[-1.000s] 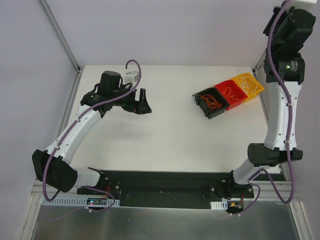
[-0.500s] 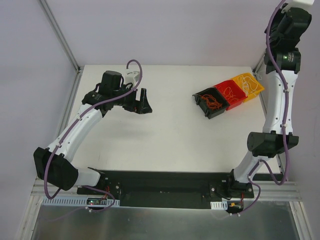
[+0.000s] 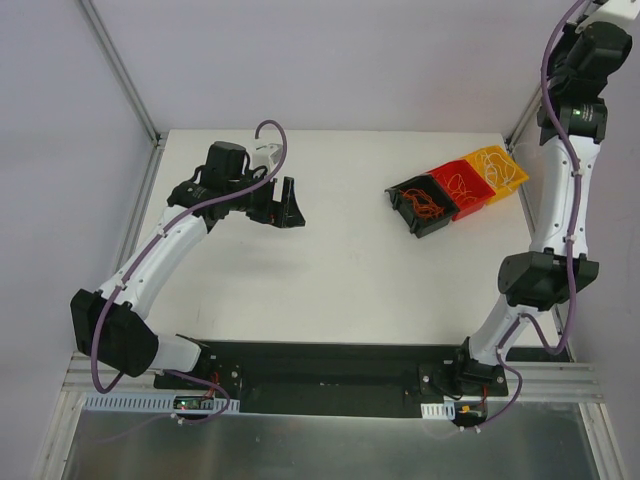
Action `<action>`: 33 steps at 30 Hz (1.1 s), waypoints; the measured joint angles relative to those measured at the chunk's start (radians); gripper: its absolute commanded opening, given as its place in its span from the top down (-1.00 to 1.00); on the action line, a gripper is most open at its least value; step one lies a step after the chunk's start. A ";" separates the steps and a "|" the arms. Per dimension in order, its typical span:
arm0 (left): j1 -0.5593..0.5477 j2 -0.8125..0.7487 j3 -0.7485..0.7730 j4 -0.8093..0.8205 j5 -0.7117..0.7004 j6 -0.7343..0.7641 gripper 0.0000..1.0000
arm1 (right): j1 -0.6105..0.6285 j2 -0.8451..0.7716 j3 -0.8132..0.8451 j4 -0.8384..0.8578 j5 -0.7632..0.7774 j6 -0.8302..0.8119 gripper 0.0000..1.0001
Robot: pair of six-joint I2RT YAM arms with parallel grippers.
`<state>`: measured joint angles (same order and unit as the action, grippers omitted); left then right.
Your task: Untangle the cables
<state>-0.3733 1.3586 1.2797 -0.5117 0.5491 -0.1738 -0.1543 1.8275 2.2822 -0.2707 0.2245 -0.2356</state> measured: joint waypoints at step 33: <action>0.000 0.008 0.000 0.002 0.000 0.000 -0.65 | -0.084 0.236 -0.224 0.080 -0.462 0.302 0.99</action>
<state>-0.3733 1.3670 1.2797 -0.5095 0.5488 -0.1734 -0.2379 2.0636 2.0579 -0.1909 -0.2375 0.0666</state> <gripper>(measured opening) 0.824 0.009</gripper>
